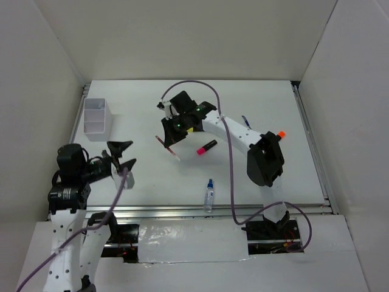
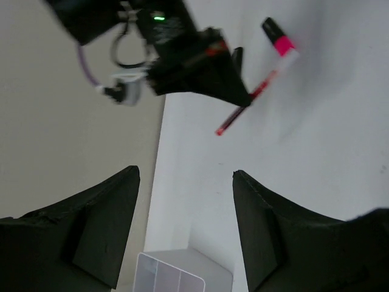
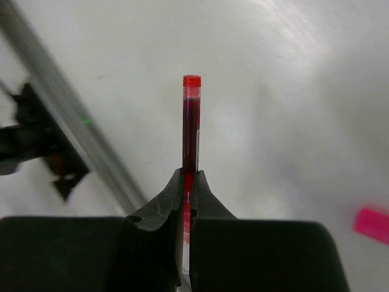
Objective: Sort the stationery into containers
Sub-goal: Grab a piece of stationery with the right arm, then pass the stationery from the right arm to the left
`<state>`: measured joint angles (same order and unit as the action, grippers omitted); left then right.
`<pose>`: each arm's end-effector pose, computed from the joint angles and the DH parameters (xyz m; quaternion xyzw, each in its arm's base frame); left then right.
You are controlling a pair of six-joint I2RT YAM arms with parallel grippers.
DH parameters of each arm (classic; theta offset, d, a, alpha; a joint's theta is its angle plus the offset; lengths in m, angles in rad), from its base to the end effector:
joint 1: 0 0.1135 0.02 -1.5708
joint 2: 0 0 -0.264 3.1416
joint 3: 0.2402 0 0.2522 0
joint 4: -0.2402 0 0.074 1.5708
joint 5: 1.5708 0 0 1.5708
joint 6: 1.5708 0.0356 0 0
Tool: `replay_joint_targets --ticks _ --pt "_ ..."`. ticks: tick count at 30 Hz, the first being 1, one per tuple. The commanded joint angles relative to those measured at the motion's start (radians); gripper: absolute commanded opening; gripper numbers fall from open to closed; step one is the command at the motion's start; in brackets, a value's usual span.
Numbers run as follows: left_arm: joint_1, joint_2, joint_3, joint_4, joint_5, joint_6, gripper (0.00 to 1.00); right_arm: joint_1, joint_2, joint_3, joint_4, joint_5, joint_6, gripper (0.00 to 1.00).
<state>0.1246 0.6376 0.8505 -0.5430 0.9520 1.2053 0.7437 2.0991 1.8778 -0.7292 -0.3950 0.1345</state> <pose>0.1268 -0.0133 0.3504 0.6005 0.4831 0.0254 0.6367 0.3347 0.3265 0.2593 -0.3372 0.8728 0.2964 0.1914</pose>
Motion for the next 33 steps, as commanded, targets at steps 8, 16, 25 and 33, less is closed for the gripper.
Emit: replay_joint_targets --ticks 8,16,25,33 --pt "-0.025 -0.001 -0.007 -0.728 0.099 0.968 0.76 0.086 -0.148 -0.095 0.149 -0.226 0.277 0.0" --pt "-0.025 0.145 0.146 -0.344 0.123 0.437 0.77 0.068 -0.091 -0.048 0.166 -0.309 0.344 0.0" --pt "-0.092 0.295 0.263 -0.351 0.038 0.452 0.8 -0.033 -0.093 -0.092 0.209 -0.378 0.401 0.0" --pt "-0.345 0.471 0.411 -0.114 -0.134 0.069 0.79 -0.098 -0.134 -0.154 0.229 -0.372 0.41 0.0"
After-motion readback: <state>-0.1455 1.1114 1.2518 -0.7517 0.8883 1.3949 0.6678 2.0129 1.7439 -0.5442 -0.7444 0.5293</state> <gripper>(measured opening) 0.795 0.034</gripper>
